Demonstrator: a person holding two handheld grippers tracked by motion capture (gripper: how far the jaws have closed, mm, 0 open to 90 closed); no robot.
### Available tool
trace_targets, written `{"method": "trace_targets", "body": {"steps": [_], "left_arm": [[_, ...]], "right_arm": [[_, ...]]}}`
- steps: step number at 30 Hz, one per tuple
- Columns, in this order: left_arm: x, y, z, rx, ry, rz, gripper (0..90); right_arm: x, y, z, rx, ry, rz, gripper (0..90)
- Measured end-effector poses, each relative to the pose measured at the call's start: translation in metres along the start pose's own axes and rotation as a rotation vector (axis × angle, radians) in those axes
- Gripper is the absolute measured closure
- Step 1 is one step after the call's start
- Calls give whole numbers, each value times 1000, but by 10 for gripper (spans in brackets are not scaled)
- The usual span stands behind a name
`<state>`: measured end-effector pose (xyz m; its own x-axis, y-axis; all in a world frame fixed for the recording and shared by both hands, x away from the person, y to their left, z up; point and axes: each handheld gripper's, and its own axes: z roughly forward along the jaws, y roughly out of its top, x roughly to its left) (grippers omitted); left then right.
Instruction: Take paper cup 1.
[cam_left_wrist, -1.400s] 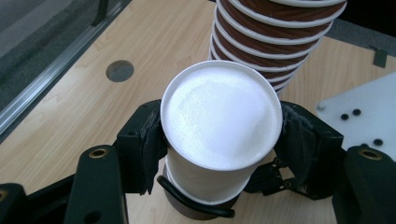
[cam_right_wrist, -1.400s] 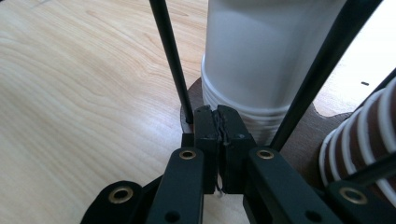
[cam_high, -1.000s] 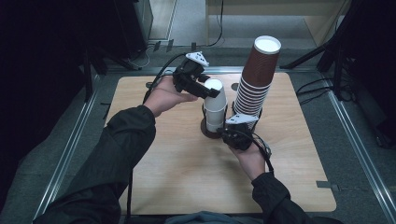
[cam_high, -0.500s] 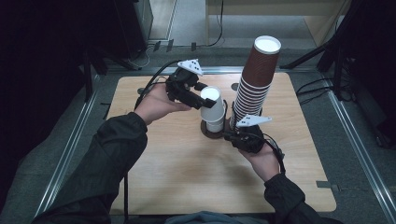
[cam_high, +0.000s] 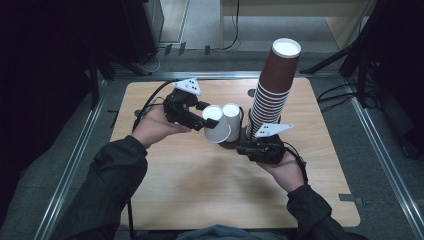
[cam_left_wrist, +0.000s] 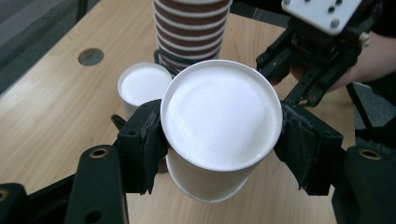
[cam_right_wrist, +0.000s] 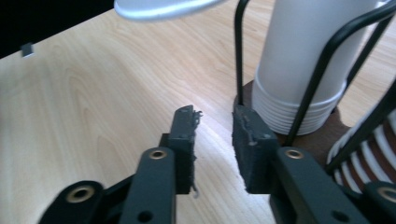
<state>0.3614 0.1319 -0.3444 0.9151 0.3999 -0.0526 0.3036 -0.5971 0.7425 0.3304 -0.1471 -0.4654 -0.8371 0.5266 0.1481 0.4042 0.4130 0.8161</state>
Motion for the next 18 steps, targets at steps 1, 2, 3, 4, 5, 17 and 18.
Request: {"method": "trace_targets", "body": {"steps": [1,2,3,4,5,17,18], "left_arm": [[-1,-2,0,2,-2,-2,354],[-2,-5,1,4,-5,-3,354],[-3,-7,2,4,-5,-2,354],[-5,-11,3,1,-7,-7,354],[-5,-13,3,4,-8,-2,354],[-11,-39,21,34,-20,-9,354],[-11,-41,24,35,-22,-14,354]], "right_arm": [[-1,1,-1,5,24,-4,646],[-1,1,-1,9,37,-5,632],[-1,2,-2,10,46,-14,612],[-1,3,-3,9,50,-23,594],[1,3,-6,2,55,-36,580],[-1,1,-13,5,150,-110,371],[-1,1,-13,1,157,-111,363]]}}
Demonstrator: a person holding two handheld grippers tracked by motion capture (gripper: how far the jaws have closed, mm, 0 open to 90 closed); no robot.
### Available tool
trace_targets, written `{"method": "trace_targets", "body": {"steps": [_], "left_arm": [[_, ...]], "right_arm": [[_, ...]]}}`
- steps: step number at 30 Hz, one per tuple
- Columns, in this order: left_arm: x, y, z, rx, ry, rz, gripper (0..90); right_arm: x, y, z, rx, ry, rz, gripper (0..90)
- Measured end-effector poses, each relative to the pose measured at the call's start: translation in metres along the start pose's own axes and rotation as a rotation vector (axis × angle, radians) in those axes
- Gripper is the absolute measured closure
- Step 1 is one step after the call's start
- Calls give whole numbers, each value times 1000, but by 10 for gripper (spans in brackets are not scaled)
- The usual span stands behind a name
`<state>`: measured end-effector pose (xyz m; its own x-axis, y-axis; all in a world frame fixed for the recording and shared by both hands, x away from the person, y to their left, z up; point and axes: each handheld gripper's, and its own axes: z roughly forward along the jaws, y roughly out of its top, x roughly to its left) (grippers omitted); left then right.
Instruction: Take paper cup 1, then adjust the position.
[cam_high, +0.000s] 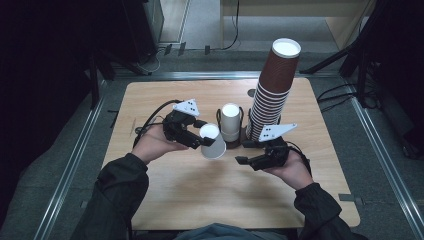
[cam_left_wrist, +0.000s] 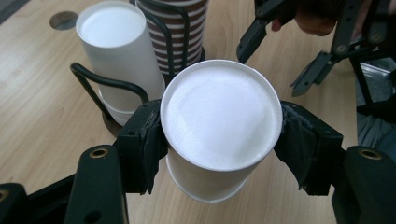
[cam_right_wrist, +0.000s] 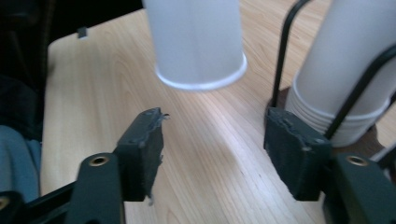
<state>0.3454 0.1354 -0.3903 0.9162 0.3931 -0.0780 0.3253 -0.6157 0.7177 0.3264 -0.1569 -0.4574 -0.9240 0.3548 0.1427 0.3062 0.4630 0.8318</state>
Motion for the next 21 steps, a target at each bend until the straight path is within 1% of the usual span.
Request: {"method": "trace_targets", "body": {"steps": [1,4,6,7,8,12,14,15,16,17,18,19,21], "left_arm": [[0,-2,3,-2,-6,-4,354],[0,-5,8,-9,-26,-6,354],[0,-6,11,-6,-30,-3,353],[-1,-7,13,0,-37,-3,353],[-1,-7,15,6,-41,2,354],[-2,-10,21,16,-66,5,353],[-2,-12,24,24,-74,4,353],[-2,-12,25,26,-78,3,353],[-2,-12,26,28,-81,6,353],[-2,-11,27,31,-85,9,353],[-3,-11,27,27,-91,11,353],[-3,-10,27,23,-100,12,353],[-5,-8,28,21,-111,18,353]], "right_arm": [[0,0,0,-5,2,-9,350],[1,0,-1,-15,-2,-10,319],[-1,0,-2,-22,7,-2,295],[0,0,-2,-21,15,7,284],[-1,1,-3,-27,29,6,280],[2,2,1,-53,53,-18,255],[5,3,5,-39,64,-18,247],[5,2,9,-35,72,-26,244],[5,2,12,-30,71,-29,238],[6,2,14,-25,80,-28,234],[6,2,15,-20,85,-26,229],[7,2,17,-19,82,-34,221],[7,3,20,-27,92,-41,212]]}}
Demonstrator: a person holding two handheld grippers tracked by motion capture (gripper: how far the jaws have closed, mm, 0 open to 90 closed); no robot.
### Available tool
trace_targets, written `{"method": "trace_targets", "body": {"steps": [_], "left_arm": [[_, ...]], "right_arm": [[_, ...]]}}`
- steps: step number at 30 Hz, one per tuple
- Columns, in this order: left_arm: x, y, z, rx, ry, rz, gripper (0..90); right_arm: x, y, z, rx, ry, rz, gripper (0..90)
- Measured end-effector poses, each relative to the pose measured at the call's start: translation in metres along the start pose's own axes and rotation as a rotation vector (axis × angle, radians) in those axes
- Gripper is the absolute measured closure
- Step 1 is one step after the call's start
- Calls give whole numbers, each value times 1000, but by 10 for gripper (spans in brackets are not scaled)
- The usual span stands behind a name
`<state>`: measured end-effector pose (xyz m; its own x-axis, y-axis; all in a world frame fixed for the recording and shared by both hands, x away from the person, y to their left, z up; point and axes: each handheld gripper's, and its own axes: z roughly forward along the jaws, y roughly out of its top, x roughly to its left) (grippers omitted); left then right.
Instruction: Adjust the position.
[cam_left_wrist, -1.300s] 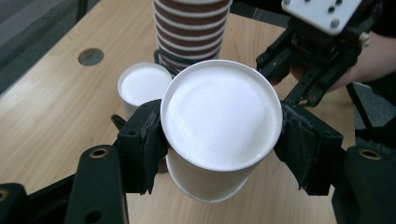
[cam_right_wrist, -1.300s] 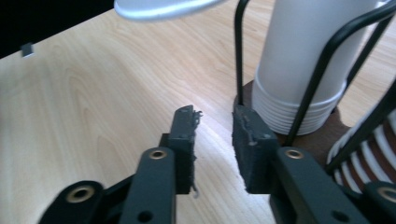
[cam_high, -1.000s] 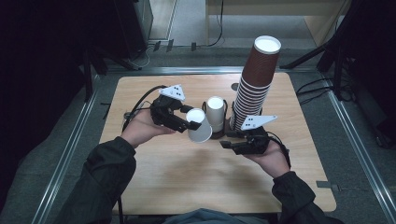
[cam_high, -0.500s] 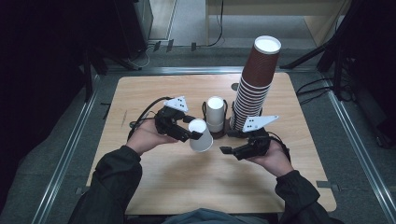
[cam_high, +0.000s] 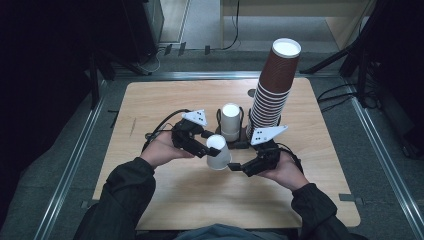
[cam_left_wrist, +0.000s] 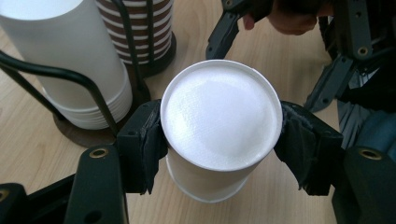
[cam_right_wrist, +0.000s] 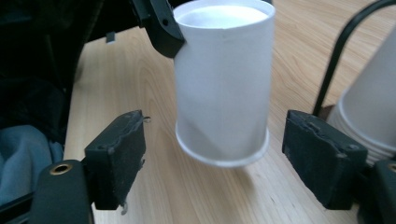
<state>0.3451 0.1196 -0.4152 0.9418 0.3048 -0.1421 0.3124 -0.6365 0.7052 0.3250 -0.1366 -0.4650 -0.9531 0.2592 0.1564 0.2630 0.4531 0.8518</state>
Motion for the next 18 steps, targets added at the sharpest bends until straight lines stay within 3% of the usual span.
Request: {"method": "trace_targets", "body": {"steps": [4,14,18], "left_arm": [[-3,3,-1,-9,-26,25,353],[-15,8,3,-1,-71,74,353],[-19,9,7,11,-81,88,353]], "right_arm": [[3,1,7,2,44,2,194],[6,3,21,16,54,-24,173],[6,3,25,36,57,-8,177]]}}
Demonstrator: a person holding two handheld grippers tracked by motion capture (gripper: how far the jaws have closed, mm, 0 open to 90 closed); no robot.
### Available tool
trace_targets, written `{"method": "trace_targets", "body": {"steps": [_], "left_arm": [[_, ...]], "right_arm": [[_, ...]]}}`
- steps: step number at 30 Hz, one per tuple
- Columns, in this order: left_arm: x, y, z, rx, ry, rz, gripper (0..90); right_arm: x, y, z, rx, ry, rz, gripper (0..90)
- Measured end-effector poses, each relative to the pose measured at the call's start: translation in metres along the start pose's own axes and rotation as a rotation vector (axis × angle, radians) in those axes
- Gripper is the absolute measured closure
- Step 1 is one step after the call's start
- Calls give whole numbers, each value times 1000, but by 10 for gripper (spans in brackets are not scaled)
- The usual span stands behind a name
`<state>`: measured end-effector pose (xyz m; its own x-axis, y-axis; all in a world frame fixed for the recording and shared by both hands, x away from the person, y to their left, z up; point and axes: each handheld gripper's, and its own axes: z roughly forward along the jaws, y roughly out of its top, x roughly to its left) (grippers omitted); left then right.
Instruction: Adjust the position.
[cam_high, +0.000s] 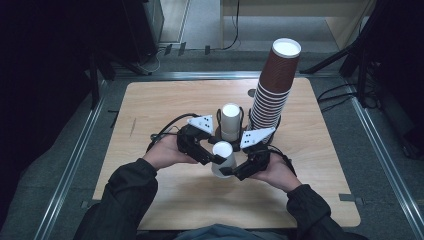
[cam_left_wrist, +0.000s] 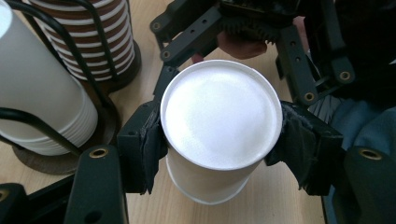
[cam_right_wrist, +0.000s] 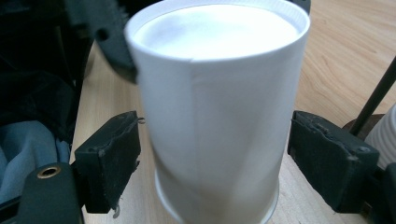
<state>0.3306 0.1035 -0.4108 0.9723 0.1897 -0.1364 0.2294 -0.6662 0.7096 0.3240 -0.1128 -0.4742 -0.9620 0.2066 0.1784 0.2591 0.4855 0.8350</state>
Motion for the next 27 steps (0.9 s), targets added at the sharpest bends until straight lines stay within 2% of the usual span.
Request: {"method": "trace_targets", "body": {"steps": [6,8,12,20,22,23,27], "left_arm": [[-4,2,5,4,-13,9,353],[-4,3,6,8,-11,11,353],[-4,3,7,12,-9,9,353],[-4,1,7,2,-9,-2,343],[-4,2,8,-13,16,-17,175],[-4,2,8,-8,23,-18,131],[-2,-2,6,-13,29,-39,96]], "right_arm": [[0,0,3,12,11,10,189],[0,0,4,14,14,-5,222],[1,-1,4,23,27,-2,272],[2,-1,3,28,19,-29,303],[1,-1,3,29,11,-27,306],[0,-1,2,27,11,-21,306],[-5,-2,-4,1,-13,-17,308]]}}
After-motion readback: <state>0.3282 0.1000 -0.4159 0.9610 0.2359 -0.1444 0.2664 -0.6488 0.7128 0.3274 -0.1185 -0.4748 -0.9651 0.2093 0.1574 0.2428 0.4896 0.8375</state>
